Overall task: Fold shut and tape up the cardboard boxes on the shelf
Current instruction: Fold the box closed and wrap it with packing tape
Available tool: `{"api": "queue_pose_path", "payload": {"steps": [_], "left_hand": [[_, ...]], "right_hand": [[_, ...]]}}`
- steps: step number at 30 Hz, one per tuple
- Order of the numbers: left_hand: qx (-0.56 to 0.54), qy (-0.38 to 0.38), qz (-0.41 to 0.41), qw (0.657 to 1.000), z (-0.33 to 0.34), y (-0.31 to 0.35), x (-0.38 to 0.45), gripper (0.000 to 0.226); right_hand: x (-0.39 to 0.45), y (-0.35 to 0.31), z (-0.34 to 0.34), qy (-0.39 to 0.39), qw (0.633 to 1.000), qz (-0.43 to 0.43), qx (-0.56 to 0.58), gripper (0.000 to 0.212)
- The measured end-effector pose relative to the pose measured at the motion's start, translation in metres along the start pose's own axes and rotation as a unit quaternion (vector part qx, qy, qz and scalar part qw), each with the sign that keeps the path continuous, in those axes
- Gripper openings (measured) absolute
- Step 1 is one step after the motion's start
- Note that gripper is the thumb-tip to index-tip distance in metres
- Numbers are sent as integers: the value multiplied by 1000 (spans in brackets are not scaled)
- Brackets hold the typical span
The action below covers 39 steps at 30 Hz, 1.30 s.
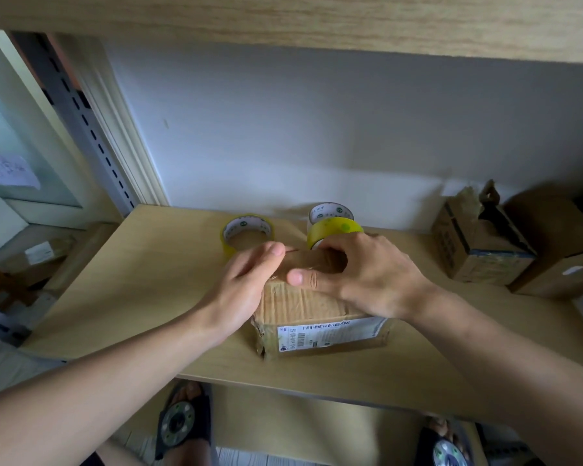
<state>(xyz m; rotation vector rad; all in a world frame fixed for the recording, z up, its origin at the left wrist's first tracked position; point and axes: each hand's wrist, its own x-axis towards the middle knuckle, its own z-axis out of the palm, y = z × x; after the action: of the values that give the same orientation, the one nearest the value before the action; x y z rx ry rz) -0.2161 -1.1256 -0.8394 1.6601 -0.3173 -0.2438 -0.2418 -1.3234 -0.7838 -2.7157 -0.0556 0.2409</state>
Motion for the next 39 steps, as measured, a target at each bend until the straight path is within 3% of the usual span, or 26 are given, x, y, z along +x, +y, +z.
{"api": "queue_pose_path", "payload": {"steps": [2,6,8,15,20,23,27,39], "left_hand": [[17,-33,19,999,-6,-2,0,31],[3,-69,17,997,-9,2,1,21],[-13,-93,10,996,-11,3,2,19],[-16,-274,-15,961,-33,3,9,60],[-37,-318,-53,946,-43,5,14,83],[-33,-339,-57,938,-51,4,15,85],[-17,-359,-59,931,-54,6,15,79],[46,-346,-75,934,-74,13,3,93]], "right_hand": [[2,4,-3,7,999,-22,30,83],[2,15,-11,-3,995,-61,76,42],[3,22,-13,-10,993,-73,87,39],[4,34,-9,13,978,-116,171,33],[-12,27,-2,105,984,-124,67,41],[-20,25,6,132,985,-106,44,49],[-24,28,5,91,992,-72,45,73],[-6,13,12,94,983,-113,112,91]]}}
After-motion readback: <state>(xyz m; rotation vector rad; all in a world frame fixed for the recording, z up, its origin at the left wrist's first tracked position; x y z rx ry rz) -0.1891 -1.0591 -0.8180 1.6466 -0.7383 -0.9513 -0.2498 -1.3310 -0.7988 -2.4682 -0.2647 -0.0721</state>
